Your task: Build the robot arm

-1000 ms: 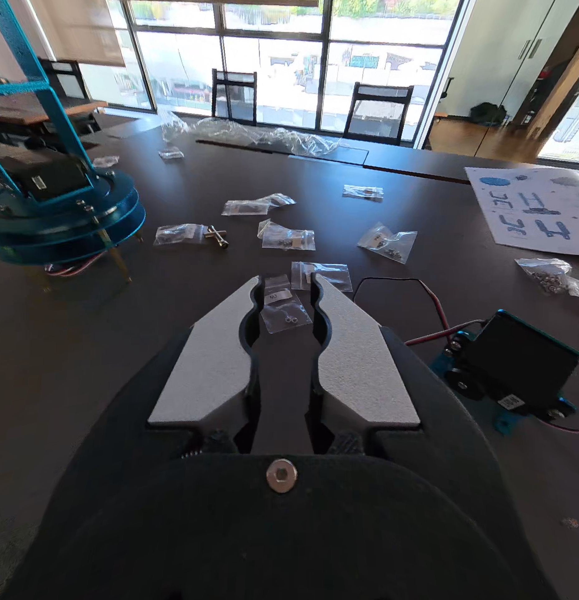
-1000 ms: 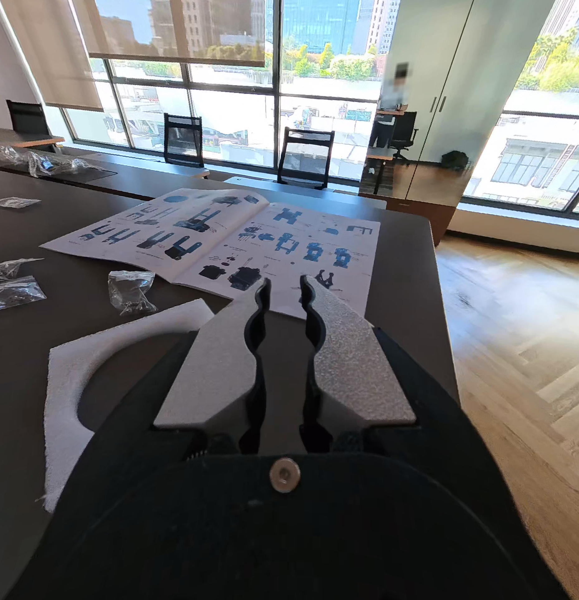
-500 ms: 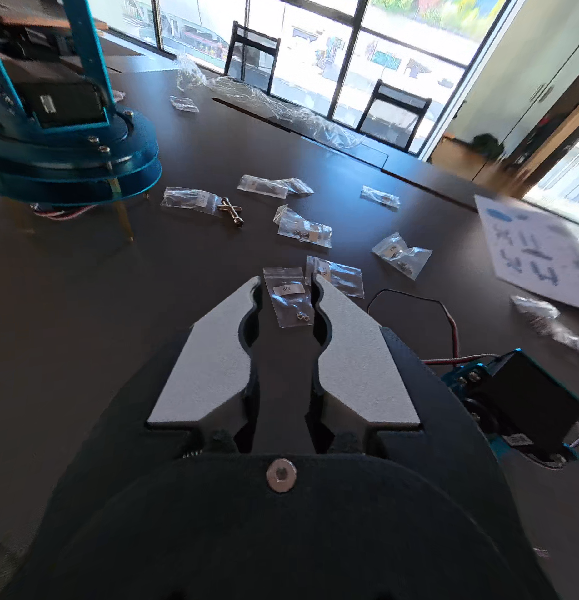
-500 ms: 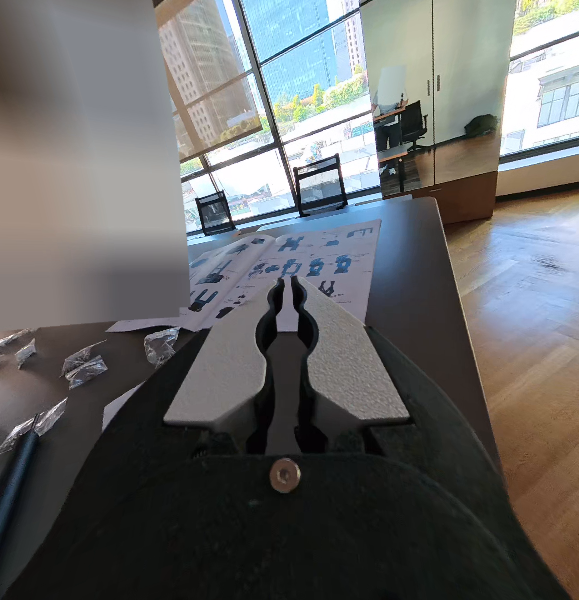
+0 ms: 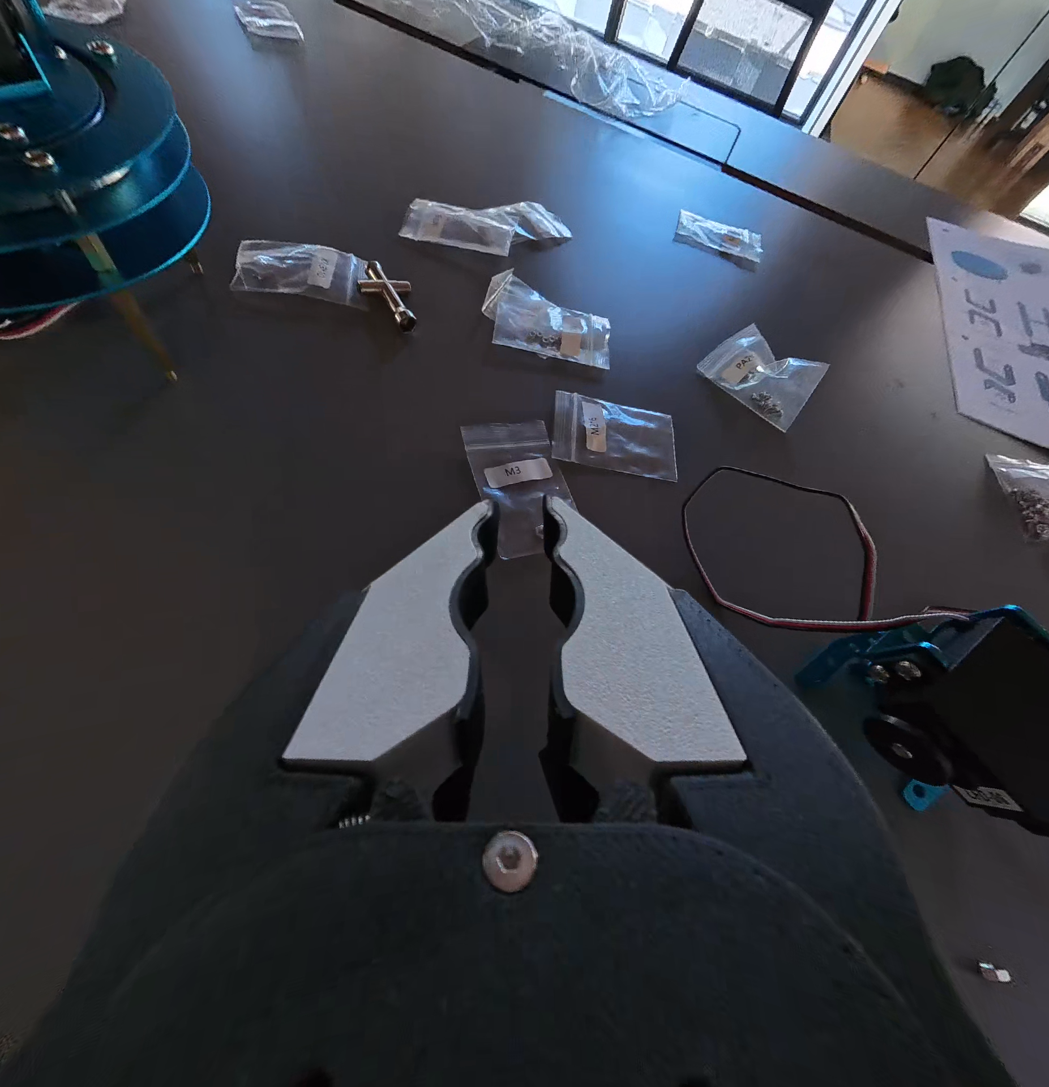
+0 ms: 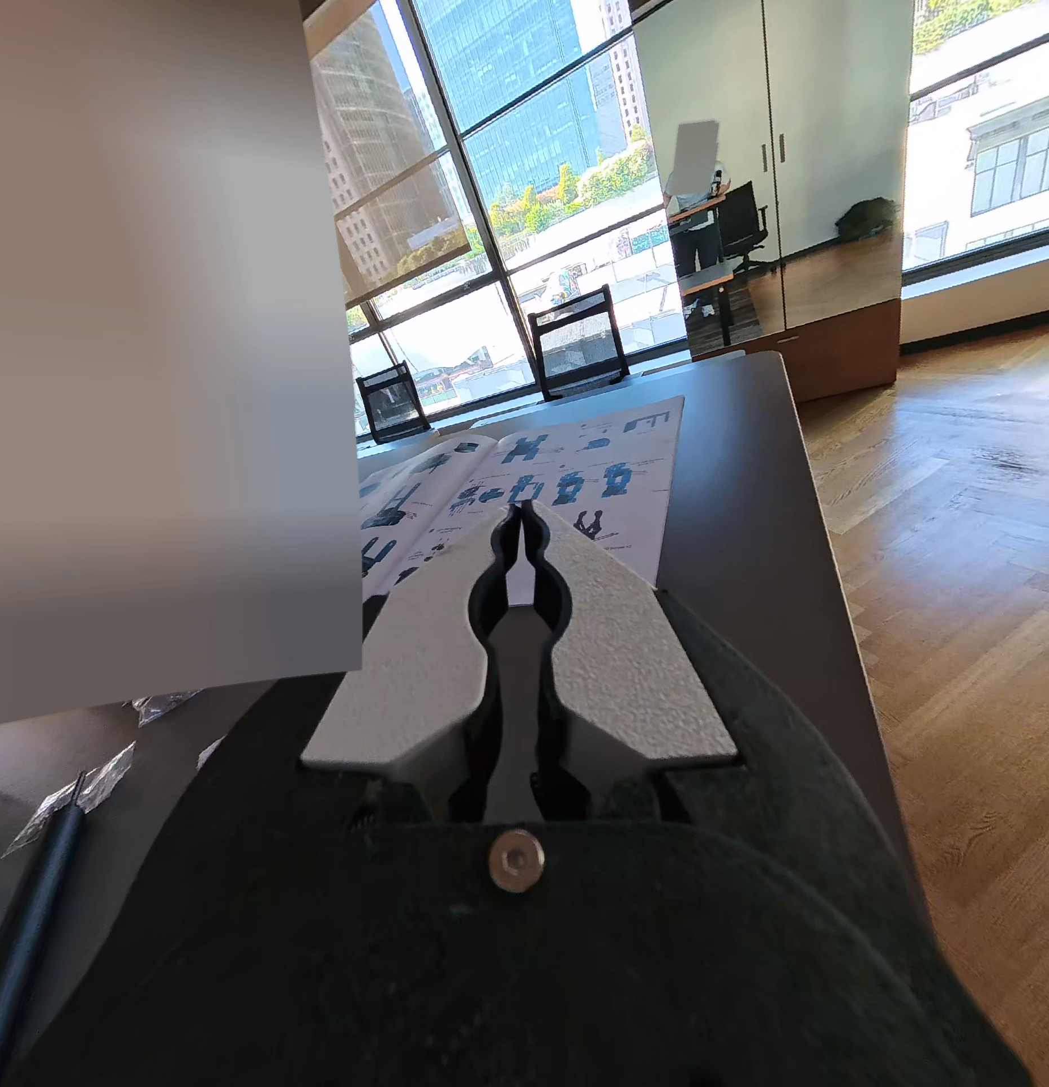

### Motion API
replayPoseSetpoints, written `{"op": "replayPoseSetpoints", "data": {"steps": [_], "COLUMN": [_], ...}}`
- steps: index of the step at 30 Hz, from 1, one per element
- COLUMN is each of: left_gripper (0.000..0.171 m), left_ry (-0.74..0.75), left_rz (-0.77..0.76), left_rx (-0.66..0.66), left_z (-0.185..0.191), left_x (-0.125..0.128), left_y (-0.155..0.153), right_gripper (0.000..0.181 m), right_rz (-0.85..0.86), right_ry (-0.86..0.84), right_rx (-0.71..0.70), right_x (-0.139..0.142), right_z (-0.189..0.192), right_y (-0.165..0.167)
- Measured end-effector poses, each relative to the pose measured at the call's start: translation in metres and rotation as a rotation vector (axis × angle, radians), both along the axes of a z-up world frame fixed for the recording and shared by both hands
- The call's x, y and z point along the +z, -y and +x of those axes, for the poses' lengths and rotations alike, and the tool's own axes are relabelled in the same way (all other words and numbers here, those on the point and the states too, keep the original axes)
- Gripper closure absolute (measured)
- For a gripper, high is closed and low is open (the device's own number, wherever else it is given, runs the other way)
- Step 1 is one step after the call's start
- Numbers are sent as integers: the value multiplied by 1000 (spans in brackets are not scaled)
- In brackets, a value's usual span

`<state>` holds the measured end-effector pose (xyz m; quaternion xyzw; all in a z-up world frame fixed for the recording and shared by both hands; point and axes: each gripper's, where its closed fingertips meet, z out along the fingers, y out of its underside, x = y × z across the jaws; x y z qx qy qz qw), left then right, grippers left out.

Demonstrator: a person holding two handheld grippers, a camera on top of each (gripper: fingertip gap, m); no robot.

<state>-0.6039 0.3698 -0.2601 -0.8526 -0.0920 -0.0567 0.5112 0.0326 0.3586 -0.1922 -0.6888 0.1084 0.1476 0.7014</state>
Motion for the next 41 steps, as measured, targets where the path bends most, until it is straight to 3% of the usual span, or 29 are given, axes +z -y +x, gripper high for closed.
{"op": "replayPoseSetpoints", "data": {"steps": [11,22,36,41], "left_gripper": [159,153,155,155], "left_ry": [26,62,127,156], "left_rz": [-18,135,140,75], "left_rx": [-9,-15,-56,-88], "left_z": [1,1,6,13], "left_x": [-3,20,20,10], "left_y": [-1,7,6,-1], "right_gripper": [181,181,181,181], "right_rz": [-17,-54,-87,-62], "right_ry": [-5,102,207,178], "right_rx": [16,44,35,38], "right_x": [-2,-5,-9,-6], "right_z": [-2,-17,-26,-24], "right_y": [-2,-6,-10,-8]}}
